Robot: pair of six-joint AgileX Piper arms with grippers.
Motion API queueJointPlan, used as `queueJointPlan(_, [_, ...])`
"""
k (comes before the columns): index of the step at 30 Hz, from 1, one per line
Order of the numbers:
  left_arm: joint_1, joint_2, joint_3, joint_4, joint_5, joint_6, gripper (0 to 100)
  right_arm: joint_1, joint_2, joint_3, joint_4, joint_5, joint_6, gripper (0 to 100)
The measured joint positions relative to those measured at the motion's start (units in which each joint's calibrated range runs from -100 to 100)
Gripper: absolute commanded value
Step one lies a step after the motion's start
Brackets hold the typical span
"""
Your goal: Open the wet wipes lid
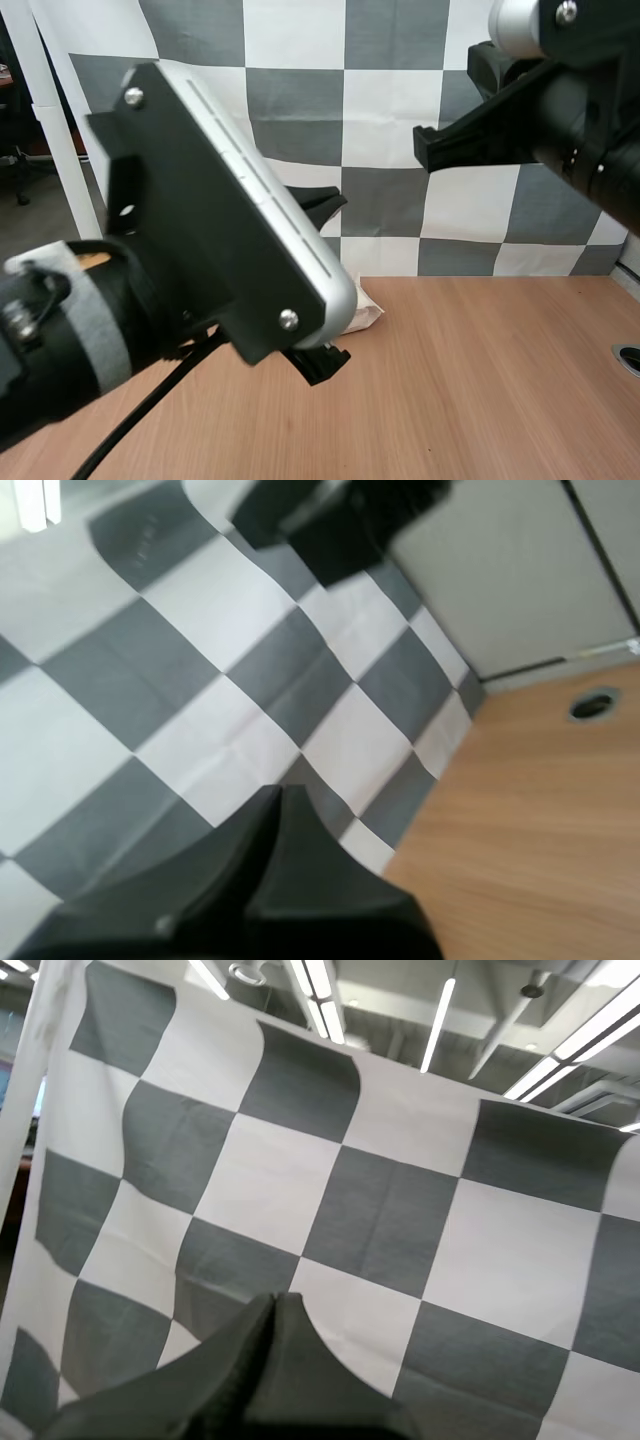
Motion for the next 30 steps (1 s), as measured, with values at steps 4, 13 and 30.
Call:
queueJointPlan(4, [-2.06,-20.45,2.13,-0.38,-17.13,-8.63,0,0.00,-15.61,18.03,-1.05,-22.10,10.66,0])
queueJointPlan(13, [-2.92,-28.21,19.16,13.02,-50.02,-26.68,0,0.00,-23.00,39.10,-0.51,-38.04,10.43,0])
queueJointPlan(30, [-6.72,-28.21,43.14,22.23,-94.92,-33.66,0,-0.11,-23.00,61.94,-6.57,-47.46,10.14,0])
